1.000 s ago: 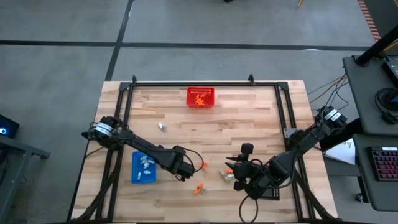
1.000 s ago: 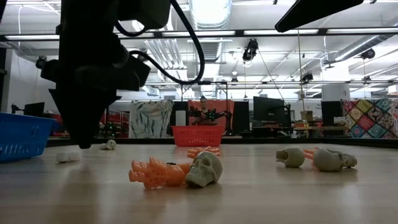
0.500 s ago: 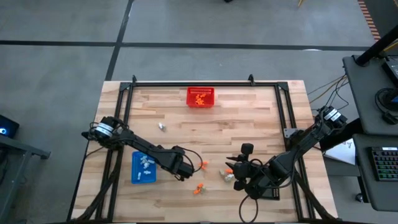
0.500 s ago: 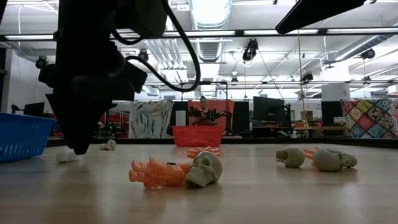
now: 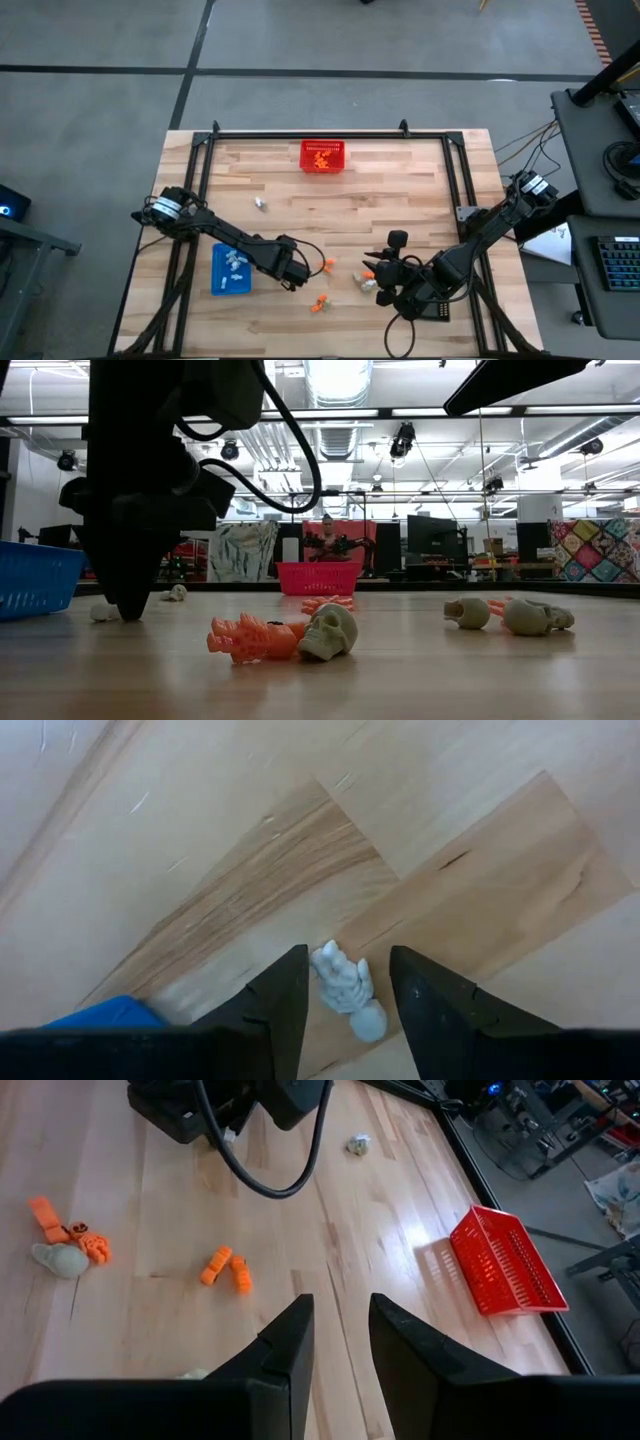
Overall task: Sort Halloween decoration
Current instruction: Put the white skeleton toy into the blue bin
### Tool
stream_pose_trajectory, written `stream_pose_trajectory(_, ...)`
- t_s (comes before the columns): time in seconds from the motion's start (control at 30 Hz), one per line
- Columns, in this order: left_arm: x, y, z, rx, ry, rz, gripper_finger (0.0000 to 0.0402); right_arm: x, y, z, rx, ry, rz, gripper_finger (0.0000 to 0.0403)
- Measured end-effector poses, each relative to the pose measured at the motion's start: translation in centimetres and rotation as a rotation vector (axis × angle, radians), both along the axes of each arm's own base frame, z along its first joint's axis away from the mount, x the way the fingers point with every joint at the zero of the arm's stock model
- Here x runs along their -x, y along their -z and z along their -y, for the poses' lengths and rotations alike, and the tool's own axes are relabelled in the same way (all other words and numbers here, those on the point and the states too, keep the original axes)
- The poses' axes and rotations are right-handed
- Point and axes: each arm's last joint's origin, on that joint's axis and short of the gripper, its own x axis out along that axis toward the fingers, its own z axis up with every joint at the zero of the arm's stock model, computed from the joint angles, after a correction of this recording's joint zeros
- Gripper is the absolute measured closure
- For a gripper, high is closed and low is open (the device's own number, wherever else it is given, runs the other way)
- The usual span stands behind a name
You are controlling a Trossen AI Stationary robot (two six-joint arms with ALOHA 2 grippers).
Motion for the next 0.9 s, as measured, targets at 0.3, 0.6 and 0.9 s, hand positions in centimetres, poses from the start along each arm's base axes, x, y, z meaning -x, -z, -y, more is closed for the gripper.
stream_pose_trajectory(0.3,-0.2,-0.1,0.1,0.007,0.020,0.015,0.0333,0.0,0.0,0.0,0.000,0.000,0.001,0.0312)
stream_pose_trajectory(0.6,-0.3,-0.2,0.1,0.007,0.032,0.022,0.0385,0.0,0.0,0.0,0.001,0.001,0.002,0.0312)
stream_pose_trajectory(0.9,-1.8,-2.1,0.6,0.014,0.131,0.090,0.0399,-0.2,0.0,0.2,0.005,0.013,0.005,0.0312)
